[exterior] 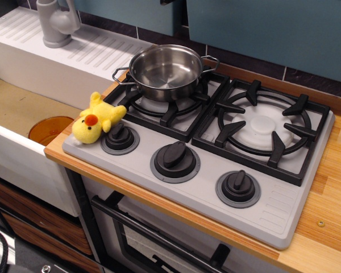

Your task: Put pot or pan on stove and put stuffedduck in pot or pan

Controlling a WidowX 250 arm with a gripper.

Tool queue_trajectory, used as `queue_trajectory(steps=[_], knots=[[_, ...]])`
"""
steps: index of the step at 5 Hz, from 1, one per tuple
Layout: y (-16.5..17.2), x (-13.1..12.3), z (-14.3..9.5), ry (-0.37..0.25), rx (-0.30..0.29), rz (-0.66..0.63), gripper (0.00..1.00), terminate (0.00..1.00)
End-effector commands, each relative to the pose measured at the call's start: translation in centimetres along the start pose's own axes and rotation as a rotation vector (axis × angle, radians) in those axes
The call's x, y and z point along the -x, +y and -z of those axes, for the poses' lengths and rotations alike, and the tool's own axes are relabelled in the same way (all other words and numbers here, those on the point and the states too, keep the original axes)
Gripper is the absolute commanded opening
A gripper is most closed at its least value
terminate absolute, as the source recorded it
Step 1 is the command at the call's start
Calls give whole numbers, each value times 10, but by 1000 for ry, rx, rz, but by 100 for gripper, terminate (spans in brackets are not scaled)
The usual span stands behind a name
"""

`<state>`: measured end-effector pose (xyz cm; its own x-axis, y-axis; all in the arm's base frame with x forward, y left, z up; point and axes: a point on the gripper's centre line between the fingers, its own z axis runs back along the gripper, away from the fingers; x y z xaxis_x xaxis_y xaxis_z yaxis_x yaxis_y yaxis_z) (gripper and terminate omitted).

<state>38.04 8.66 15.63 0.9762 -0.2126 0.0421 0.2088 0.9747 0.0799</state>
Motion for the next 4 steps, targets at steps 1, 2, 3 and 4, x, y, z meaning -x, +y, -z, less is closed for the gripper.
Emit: queue_trajectory(steps=[1,2,3,4], knots=[[0,15,-18,-129,-75,10,100,0],[4,37,-18,-175,-128,-6,100,0],[2,55,-11,-221,-158,-33,100,0],[1,67,2,-259,-172,-51,100,0]])
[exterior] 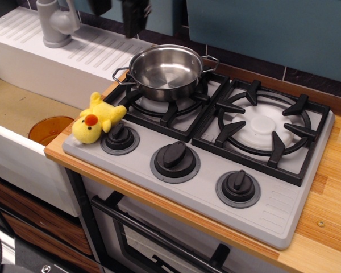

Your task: Put pot or pan on stove and put stuffedduck in pot or pan

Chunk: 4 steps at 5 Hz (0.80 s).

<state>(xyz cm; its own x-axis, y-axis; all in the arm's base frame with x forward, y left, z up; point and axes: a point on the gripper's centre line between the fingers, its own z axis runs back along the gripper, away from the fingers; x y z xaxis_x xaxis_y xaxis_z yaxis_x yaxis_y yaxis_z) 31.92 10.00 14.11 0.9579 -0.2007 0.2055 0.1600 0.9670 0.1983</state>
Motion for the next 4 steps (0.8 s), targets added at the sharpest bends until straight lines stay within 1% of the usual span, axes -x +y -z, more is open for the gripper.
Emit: queue_trajectory(steps=[1,4], knots=[[6,15,4,-119,-63,-34,100,0],[7,44,44,-158,-68,-111,100,0]])
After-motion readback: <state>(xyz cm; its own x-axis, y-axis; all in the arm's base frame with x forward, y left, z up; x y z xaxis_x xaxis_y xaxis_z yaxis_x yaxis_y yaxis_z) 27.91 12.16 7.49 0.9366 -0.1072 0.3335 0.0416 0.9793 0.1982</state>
